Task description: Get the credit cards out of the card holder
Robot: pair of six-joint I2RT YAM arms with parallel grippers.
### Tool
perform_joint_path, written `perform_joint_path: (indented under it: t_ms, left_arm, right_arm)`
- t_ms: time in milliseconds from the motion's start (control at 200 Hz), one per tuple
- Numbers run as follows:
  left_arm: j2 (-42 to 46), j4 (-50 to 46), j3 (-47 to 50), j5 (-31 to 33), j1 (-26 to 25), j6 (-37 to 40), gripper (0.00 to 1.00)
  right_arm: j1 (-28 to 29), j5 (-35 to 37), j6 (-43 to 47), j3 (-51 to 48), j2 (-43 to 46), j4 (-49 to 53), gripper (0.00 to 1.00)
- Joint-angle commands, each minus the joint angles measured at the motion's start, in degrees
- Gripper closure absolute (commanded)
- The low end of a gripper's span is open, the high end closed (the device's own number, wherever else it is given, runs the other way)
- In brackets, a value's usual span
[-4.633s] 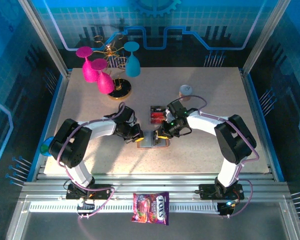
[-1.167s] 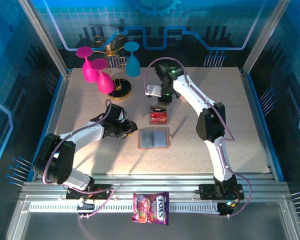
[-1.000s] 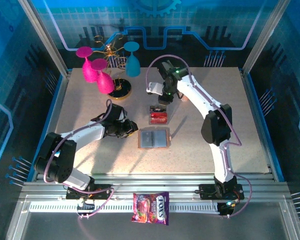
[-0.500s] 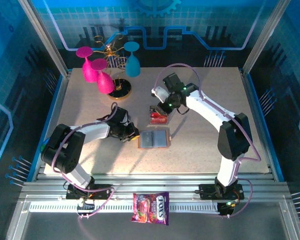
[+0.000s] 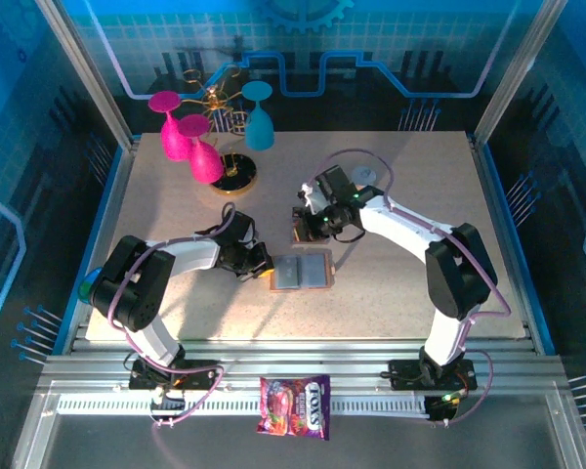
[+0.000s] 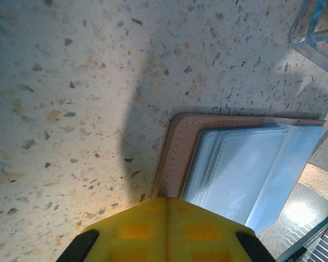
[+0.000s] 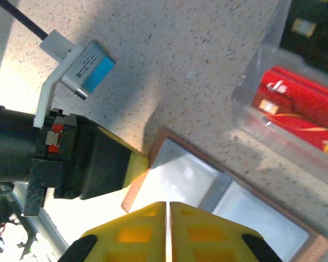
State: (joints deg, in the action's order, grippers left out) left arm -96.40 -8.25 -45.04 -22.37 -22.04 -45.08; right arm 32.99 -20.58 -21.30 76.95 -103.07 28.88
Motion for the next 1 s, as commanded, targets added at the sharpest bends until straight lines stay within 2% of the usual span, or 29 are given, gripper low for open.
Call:
perform_joint_path:
  t_ms: [0, 210, 530, 996]
  left_arm:
    - [-1.2, -0.4, -1.9, -0.7, -0.4, -0.4, 0.93]
    - [-0.9, -0.5, -2.1, -0.3, -0.4, -0.2, 0.93]
    - [0.1, -1.1, -1.2, -0.3, -0.4, -0.3, 0.93]
    - [-0.2, -1.2, -0.7, -0.4, -0.4, -0.3, 0.93]
  right_arm:
    - [0.8, -5.0, -7.2, -1.5, -0.3, -1.6, 0.88]
    - [2.2, -7.9, -10.0, -5.3, -1.4, -4.0, 0.88]
    - [3.3, -7.6, -14.6, -8.4, -4.0, -6.2, 0.84]
    - [4.3, -7.5, -16.0, -8.0, -7.7, -7.3, 0.77]
